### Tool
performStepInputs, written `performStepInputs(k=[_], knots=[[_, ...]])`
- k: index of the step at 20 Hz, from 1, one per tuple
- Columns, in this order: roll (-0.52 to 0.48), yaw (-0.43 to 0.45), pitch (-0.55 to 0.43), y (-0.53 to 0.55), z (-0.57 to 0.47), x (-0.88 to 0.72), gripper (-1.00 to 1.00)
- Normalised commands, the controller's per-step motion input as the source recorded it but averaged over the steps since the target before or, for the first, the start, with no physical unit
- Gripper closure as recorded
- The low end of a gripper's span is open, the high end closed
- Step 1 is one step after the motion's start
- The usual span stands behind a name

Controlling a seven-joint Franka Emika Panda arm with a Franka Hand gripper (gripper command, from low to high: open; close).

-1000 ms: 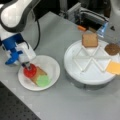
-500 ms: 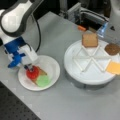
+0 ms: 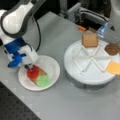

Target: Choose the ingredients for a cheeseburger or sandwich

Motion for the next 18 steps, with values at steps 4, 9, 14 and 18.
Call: performStepInputs(k=[4, 9, 14, 18], knots=[[-0.084, 0.163, 0.112, -0.02, 0.09, 0.13, 1.00], [-0.043, 0.081, 0.080, 0.00, 0.09, 0.12, 1.00], [-0.018, 0.038, 0.079, 0.05, 0.08, 0.05, 1.00], [-0.072, 0.027, 0.034, 0.09, 0.06, 0.00, 1.00]])
